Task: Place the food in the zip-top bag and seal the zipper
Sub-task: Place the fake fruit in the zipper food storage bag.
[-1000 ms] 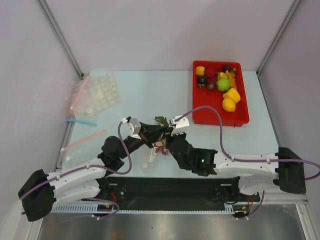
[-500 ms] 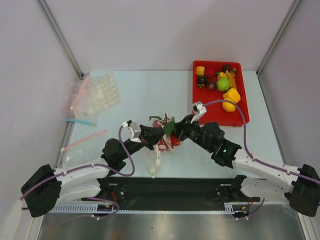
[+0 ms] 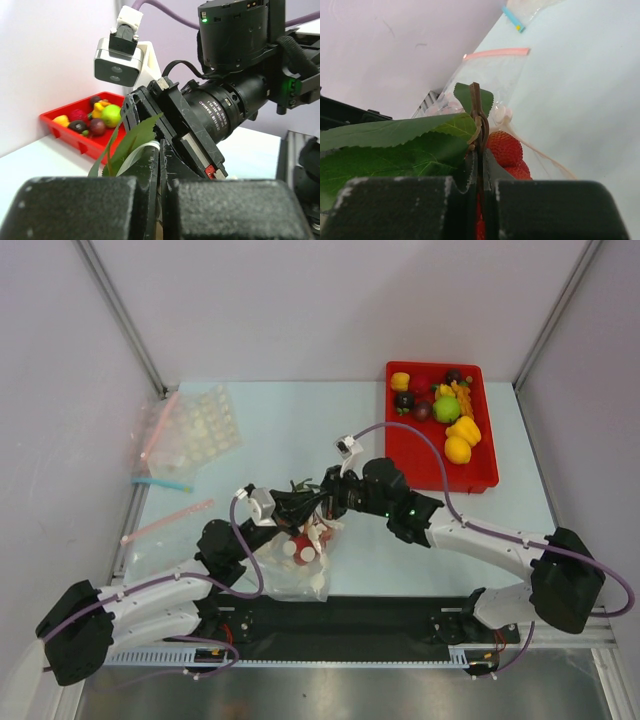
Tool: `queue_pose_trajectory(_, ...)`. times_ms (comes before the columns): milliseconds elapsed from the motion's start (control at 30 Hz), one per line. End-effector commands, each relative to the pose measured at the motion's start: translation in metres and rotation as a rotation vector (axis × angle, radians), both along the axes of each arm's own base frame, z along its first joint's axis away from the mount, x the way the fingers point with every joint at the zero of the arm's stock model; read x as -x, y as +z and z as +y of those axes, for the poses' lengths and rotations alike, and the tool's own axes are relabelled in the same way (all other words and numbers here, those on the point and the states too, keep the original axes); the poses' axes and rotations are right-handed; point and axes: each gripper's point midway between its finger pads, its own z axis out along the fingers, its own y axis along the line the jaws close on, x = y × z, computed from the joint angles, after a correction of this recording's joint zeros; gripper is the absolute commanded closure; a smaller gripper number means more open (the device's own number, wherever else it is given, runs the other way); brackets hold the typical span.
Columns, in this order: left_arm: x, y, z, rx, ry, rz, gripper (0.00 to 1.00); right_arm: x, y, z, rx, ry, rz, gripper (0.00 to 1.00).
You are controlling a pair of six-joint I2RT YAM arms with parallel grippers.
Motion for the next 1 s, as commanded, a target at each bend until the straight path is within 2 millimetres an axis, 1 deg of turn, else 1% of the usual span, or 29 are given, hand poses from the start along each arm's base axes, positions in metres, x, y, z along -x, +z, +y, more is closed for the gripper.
queue_pose_trajectory(0,0.01,0.023,-0.002,0.039,-0.031,-0.079,1.0,0.033,-0.019,0.02,0.06,0.175,0.063,1.0)
queue_pose_trajectory(33,0.011,0.023,-0.002,0.04,-0.032,-0.08,1.0,0.033,-0.023,0.019,0.078,0.176,0.074,1.0)
queue_pose_trajectory(67,0.01,0.022,-0.002,0.037,-0.031,-0.078,1.0,0.033,-0.02,0.021,0.083,0.183,0.07,1.0)
queue_pose_trajectory(133,0.011,0.023,-0.002,0.036,-0.033,-0.08,1.0,0.032,-0.025,0.02,0.105,0.189,0.067,1.0)
queue_pose_trajectory(200,0.011,0.023,-0.003,0.032,-0.035,-0.084,1.0,0.032,-0.023,0.019,0.106,0.189,0.054,1.0)
queue_pose_trajectory(233,0.011,0.022,-0.003,0.03,-0.034,-0.082,1.0,0.032,-0.021,0.017,0.112,0.188,0.043,0.98)
queue_pose_trajectory(267,0.01,0.022,-0.003,0.026,-0.034,-0.08,1.0,0.031,-0.02,0.016,0.113,0.184,0.034,0.96)
queue_pose_trajectory(300,0.01,0.022,-0.003,0.026,-0.032,-0.081,0.99,0.03,-0.02,0.014,0.116,0.175,0.025,0.91)
queue_pose_trajectory(333,0.009,0.02,-0.003,0.025,-0.028,-0.077,1.0,0.03,-0.018,0.012,0.114,0.169,0.015,0.73)
queue_pose_trajectory(367,0.009,0.021,-0.002,0.026,-0.026,-0.078,1.0,0.03,-0.009,0.009,0.099,0.164,-0.01,0.69)
queue_pose_trajectory(400,0.009,0.02,-0.002,0.025,-0.025,-0.076,1.0,0.029,-0.009,0.006,0.098,0.153,-0.021,0.66)
queue_pose_trajectory(433,0.009,0.021,-0.002,0.028,-0.021,-0.078,1.0,0.03,-0.005,0.004,0.09,0.145,-0.038,0.62)
queue_pose_trajectory(467,0.009,0.02,-0.001,0.028,-0.019,-0.079,1.0,0.031,0.005,0.0,0.076,0.137,-0.06,0.61)
queue_pose_trajectory(533,0.008,0.02,0.0,0.03,-0.012,-0.083,1.0,0.029,0.01,-0.006,0.078,0.113,-0.075,0.6)
queue_pose_trajectory(567,0.007,0.018,0.001,0.027,-0.005,-0.085,1.0,0.03,0.017,-0.01,0.071,0.107,-0.097,0.6)
queue_pose_trajectory(633,0.007,0.017,0.002,0.029,0.002,-0.095,1.0,0.027,0.02,-0.016,0.083,0.077,-0.108,0.58)
queue_pose_trajectory(667,0.007,0.015,0.002,0.025,0.006,-0.1,1.0,0.025,0.027,-0.021,0.077,0.056,-0.127,0.54)
queue_pose_trajectory(700,0.006,0.015,0.002,0.024,0.01,-0.104,1.0,0.026,0.027,-0.023,0.082,0.052,-0.133,0.5)
queue_pose_trajectory(733,0.006,0.013,0.002,0.02,0.012,-0.106,0.99,0.025,0.029,-0.026,0.083,0.042,-0.139,0.38)
queue_pose_trajectory(767,0.005,0.012,0.003,0.016,0.018,-0.11,1.0,0.022,0.03,-0.029,0.086,0.019,-0.147,0.32)
queue_pose_trajectory(800,0.005,0.012,0.003,0.018,0.018,-0.113,1.0,0.021,0.036,-0.032,0.077,0.005,-0.163,0.28)
queue_pose_trajectory(833,0.005,0.012,0.004,0.02,0.02,-0.114,1.0,0.022,0.036,-0.034,0.078,0.001,-0.169,0.26)
queue_pose_trajectory(867,0.007,0.014,0.005,0.025,0.015,-0.123,1.0,0.017,0.037,-0.037,0.08,-0.026,-0.174,0.26)
queue_pose_trajectory(900,0.008,0.015,0.006,0.031,0.015,-0.128,1.0,0.017,0.04,-0.041,0.074,-0.039,-0.183,0.26)
queue_pose_trajectory(967,0.01,0.016,0.007,0.035,0.01,-0.132,1.0,0.013,0.04,-0.047,0.074,-0.067,-0.184,0.26)
